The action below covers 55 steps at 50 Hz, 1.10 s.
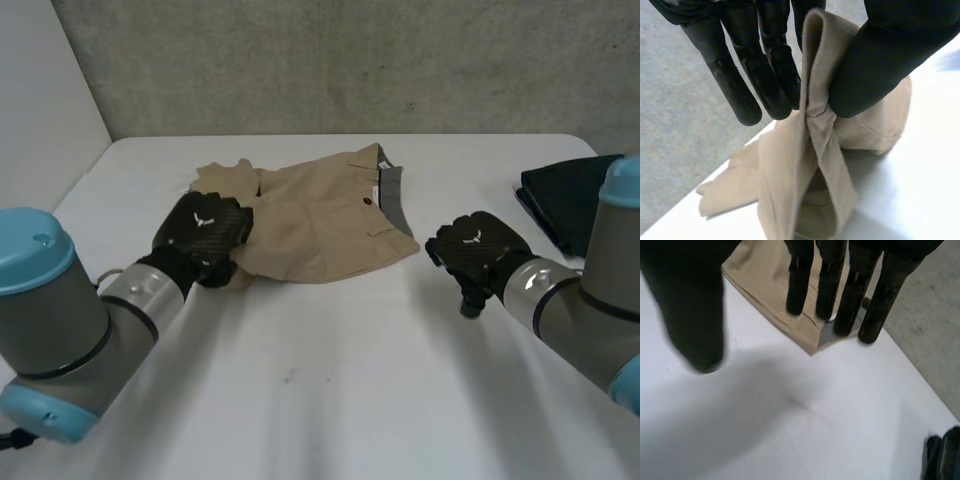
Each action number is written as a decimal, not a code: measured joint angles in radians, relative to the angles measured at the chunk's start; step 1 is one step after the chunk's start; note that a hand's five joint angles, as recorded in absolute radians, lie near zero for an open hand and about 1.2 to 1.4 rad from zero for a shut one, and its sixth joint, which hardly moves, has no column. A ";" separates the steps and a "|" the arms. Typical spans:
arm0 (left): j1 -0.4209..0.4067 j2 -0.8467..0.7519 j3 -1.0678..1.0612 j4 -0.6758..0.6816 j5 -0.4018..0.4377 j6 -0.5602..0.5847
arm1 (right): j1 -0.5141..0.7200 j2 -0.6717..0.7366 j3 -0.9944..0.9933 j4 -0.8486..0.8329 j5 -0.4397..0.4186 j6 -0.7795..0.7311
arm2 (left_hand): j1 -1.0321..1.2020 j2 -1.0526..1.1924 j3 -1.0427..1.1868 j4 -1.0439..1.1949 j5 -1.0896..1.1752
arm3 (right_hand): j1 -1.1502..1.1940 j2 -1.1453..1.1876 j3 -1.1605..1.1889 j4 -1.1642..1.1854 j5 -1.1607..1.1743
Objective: Fold the laundry.
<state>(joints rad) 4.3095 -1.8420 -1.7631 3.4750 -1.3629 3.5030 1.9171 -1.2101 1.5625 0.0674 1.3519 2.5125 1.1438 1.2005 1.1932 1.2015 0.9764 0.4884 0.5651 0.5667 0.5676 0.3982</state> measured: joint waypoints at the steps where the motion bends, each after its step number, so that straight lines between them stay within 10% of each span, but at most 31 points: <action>1: -0.001 0.010 -0.003 -0.013 0.003 -0.001 | -0.003 0.001 0.005 -0.008 0.001 0.004 | 0.000 0.000 0.000 0.000 0.000 | -0.010 -0.023 -0.011 -0.011 -0.012; 22: -0.113 0.218 0.163 -0.170 -0.003 -0.072 | 0.083 0.081 0.042 -0.265 0.017 0.590 | 0.000 0.000 0.000 0.000 0.000 | -0.282 -0.342 -0.349 -0.329 -0.326; 37: -0.144 0.268 0.238 -0.252 -0.008 -0.167 | 0.153 0.316 -0.129 -0.334 0.171 0.571 | 0.000 0.000 0.000 0.000 0.000 | -0.257 -0.309 -0.314 -0.304 -0.300; 42: -0.130 0.281 0.232 -0.257 -0.008 -0.172 | 0.135 0.327 -0.143 -0.335 0.183 0.549 | 0.000 0.000 0.000 0.000 0.000 | 0.316 0.442 0.415 0.413 0.380; 55: 0.010 0.300 0.109 -0.343 0.003 -0.146 | -0.035 -0.006 -0.024 -0.117 -0.052 0.094 | 0.000 0.000 0.000 0.000 0.000 | 0.481 0.608 0.616 0.621 0.581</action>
<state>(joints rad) 4.3197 -1.5422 -1.6544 3.1323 -1.3595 3.3571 1.8820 -1.2157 1.5384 -0.0494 1.2997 2.6068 1.1438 1.2006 1.1933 1.2015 0.9764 0.9694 1.1727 1.1826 1.1886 0.9796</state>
